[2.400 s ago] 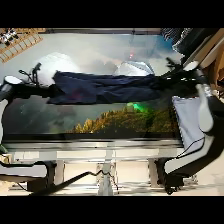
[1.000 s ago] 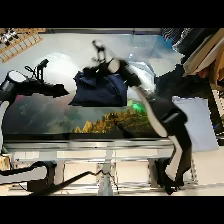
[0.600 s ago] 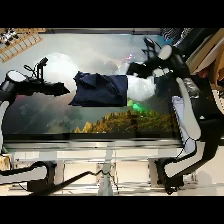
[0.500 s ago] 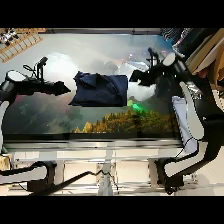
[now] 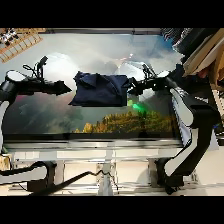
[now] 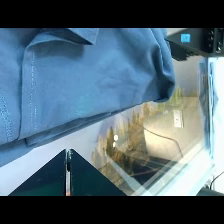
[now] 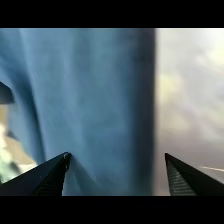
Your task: Fold the clothes and pants, and hang the long-sleeved shirts on hangers.
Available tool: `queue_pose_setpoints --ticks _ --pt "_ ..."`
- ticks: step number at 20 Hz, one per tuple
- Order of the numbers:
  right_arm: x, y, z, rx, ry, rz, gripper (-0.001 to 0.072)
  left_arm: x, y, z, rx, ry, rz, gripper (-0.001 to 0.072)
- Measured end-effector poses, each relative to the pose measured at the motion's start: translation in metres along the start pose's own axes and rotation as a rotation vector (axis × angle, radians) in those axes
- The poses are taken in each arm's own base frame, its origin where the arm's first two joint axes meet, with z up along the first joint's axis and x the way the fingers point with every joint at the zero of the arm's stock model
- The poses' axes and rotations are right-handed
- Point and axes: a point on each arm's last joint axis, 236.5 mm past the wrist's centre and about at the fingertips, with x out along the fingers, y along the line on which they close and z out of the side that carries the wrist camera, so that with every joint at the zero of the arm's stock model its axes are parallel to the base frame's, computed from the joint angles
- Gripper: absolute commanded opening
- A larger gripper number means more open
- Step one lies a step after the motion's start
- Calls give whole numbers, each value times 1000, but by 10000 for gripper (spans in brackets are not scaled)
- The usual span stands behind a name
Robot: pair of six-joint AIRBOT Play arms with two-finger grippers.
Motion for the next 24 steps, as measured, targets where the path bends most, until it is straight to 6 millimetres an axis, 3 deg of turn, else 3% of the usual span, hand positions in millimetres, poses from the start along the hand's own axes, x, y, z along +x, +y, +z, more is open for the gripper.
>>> queue_pose_setpoints --ticks 1,3,4,5,8,10,12,14,18,21,24 --pt "6 4 1 0 8 20 623 0 0 0 -1 -1 -2 9" --pt "23 17 -3 -2 46 53 234 0 -1 0 -1 0 -2 9" --pt "31 25 -6 -7 66 67 92 0 -1 0 -1 2 -4 8" --pt "38 37 -9 -15 83 84 17 0 -1 -1 -1 2 -4 9" --pt "34 69 -7 -55 86 101 16 -1 -2 -4 0 18 -9 8" --pt "5 94 2 -80 43 92 15 -4 -7 -14 1 57 -32 8" --pt "-44 113 14 -95 -32 58 15 -10 -17 -24 12 96 -56 8" --pt "-108 127 22 -92 -123 16 15 -21 -30 -33 35 123 -79 8" --pt "-255 113 20 -7 -336 -94 13 -46 -59 -44 101 135 -104 8" --pt "-357 67 -5 117 -494 -209 13 -61 -72 -50 146 131 -101 8" --pt "-436 -7 -63 326 -629 -322 13 -69 -80 -53 172 125 -97 8"
